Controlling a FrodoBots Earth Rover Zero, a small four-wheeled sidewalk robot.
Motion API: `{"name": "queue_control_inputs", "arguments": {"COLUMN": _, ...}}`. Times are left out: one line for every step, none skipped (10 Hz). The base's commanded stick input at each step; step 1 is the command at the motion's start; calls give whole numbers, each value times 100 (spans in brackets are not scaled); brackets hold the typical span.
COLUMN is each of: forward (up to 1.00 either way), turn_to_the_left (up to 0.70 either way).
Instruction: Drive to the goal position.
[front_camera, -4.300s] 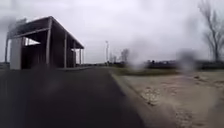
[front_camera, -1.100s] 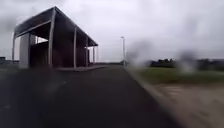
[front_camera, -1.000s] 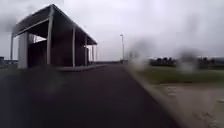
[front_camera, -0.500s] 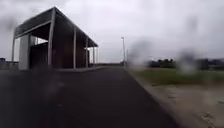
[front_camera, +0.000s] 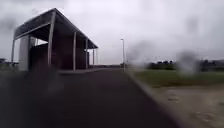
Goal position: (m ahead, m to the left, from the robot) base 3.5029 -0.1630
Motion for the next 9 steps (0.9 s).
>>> {"name": "queue_control_inputs", "arguments": {"forward": 59, "turn_to_the_left": 0}}
{"name": "queue_control_inputs", "arguments": {"forward": 66, "turn_to_the_left": 0}}
{"name": "queue_control_inputs", "arguments": {"forward": 74, "turn_to_the_left": 0}}
{"name": "queue_control_inputs", "arguments": {"forward": 82, "turn_to_the_left": 0}}
{"name": "queue_control_inputs", "arguments": {"forward": 89, "turn_to_the_left": 0}}
{"name": "queue_control_inputs", "arguments": {"forward": 97, "turn_to_the_left": 0}}
{"name": "queue_control_inputs", "arguments": {"forward": 100, "turn_to_the_left": 0}}
{"name": "queue_control_inputs", "arguments": {"forward": 100, "turn_to_the_left": 0}}
{"name": "queue_control_inputs", "arguments": {"forward": 100, "turn_to_the_left": 0}}
